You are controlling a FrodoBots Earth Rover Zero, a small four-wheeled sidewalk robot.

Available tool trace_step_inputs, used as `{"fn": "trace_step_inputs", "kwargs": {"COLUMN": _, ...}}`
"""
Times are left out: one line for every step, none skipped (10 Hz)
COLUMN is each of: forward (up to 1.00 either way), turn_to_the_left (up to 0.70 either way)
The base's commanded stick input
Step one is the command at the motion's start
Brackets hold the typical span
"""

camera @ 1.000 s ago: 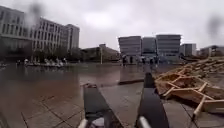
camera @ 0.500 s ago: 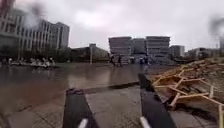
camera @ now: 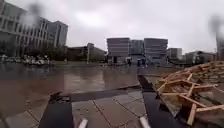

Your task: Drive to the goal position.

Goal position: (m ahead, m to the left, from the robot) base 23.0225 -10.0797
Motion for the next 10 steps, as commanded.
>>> {"fn": "trace_step_inputs", "kwargs": {"forward": 1.0, "turn_to_the_left": 0.0}}
{"fn": "trace_step_inputs", "kwargs": {"forward": 1.0, "turn_to_the_left": 0.0}}
{"fn": "trace_step_inputs", "kwargs": {"forward": 1.0, "turn_to_the_left": 0.0}}
{"fn": "trace_step_inputs", "kwargs": {"forward": 1.0, "turn_to_the_left": -0.02}}
{"fn": "trace_step_inputs", "kwargs": {"forward": 1.0, "turn_to_the_left": -0.22}}
{"fn": "trace_step_inputs", "kwargs": {"forward": 1.0, "turn_to_the_left": -0.4}}
{"fn": "trace_step_inputs", "kwargs": {"forward": 1.0, "turn_to_the_left": -0.4}}
{"fn": "trace_step_inputs", "kwargs": {"forward": 1.0, "turn_to_the_left": -0.4}}
{"fn": "trace_step_inputs", "kwargs": {"forward": 1.0, "turn_to_the_left": -0.4}}
{"fn": "trace_step_inputs", "kwargs": {"forward": 1.0, "turn_to_the_left": -0.4}}
